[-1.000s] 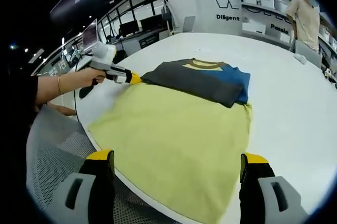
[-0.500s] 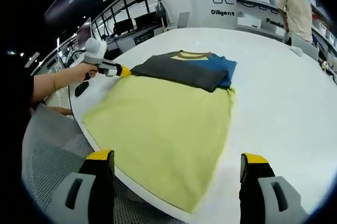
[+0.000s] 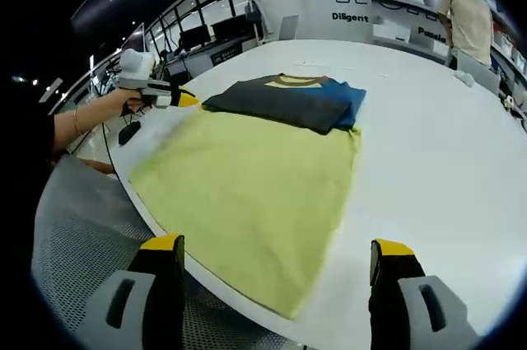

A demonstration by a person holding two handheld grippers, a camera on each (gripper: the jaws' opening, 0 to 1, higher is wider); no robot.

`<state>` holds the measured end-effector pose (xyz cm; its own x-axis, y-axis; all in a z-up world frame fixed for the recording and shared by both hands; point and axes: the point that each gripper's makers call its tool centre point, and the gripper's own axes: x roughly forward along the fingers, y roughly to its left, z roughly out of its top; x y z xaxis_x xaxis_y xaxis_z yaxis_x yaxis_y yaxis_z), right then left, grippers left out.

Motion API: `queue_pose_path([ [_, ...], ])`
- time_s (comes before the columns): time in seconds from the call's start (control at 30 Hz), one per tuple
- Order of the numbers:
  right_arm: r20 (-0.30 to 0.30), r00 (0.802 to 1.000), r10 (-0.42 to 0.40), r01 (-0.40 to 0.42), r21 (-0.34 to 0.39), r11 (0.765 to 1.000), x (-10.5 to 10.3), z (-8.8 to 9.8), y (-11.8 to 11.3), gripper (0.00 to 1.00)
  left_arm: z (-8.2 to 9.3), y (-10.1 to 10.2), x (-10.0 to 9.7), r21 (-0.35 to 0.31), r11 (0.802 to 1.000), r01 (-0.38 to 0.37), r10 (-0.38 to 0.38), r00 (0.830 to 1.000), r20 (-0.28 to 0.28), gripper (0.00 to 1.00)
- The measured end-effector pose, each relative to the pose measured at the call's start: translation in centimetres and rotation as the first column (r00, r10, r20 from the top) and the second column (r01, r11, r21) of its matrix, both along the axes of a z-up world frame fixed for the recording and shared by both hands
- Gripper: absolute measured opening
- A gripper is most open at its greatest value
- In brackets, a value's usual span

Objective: Fold the garment on the visible template until the final outline fits inside the template.

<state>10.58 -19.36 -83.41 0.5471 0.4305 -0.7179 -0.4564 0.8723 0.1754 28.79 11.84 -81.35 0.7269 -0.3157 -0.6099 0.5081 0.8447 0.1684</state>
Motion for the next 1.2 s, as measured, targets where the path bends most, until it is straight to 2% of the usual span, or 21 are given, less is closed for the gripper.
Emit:
queue_pose_path([
  [0.17,0.010,1.000,-0.006,0.006,0.001,1.000,0.1,0.3,-0.2,0.94,1.4,-1.1,-2.7,-0.023,0.998,0.060,-0.061,0.998,-0.014,0.56],
  [0.33,0.014,1.000,0.007,-0.007,0.006,1.000,0.0,0.5,0.1,0.99,1.8,-1.9,-5.1,-0.060,0.995,0.084,-0.088,0.994,-0.067,0.70],
  [0.5,0.009,1.000,0.020,-0.020,0.019,1.000,-0.1,0.6,0.4,0.99,2.1,-2.1,-6.8,-0.083,0.993,0.082,-0.089,0.992,-0.088,0.76],
  [0.8,-0.012,1.000,0.027,-0.027,0.038,0.999,-0.8,0.4,0.7,0.99,1.3,-2.5,-11.0,-0.097,0.994,0.059,-0.074,0.983,-0.169,0.90],
  [0.97,-0.020,0.999,0.036,-0.035,0.030,0.999,-1.2,0.2,0.8,0.99,0.9,-2.4,-11.8,-0.106,0.994,0.039,-0.058,0.980,-0.189,0.95],
  [1.0,-0.022,0.999,0.037,-0.036,0.029,0.999,-1.3,0.1,0.8,0.99,0.5,-2.3,-12.4,-0.109,0.994,0.020,-0.043,0.976,-0.212,0.96],
  [1.03,-0.031,0.999,0.039,-0.038,0.026,0.999,-1.5,-0.1,0.7,0.99,-0.1,-2.4,-13.3,-0.114,0.993,0.012,-0.042,0.965,-0.258,0.96],
  [1.07,-0.036,0.998,0.044,-0.043,0.020,0.999,-1.7,-0.3,0.7,0.99,-0.7,-2.2,-14.2,-0.098,0.995,0.011,-0.039,0.958,-0.284,0.96],
  [1.2,-0.064,0.997,0.043,-0.042,0.016,0.999,-2.3,-0.8,0.6,0.95,-1.3,-1.8,-15.3,-0.097,0.995,-0.018,-0.015,0.944,-0.329,0.98],
])
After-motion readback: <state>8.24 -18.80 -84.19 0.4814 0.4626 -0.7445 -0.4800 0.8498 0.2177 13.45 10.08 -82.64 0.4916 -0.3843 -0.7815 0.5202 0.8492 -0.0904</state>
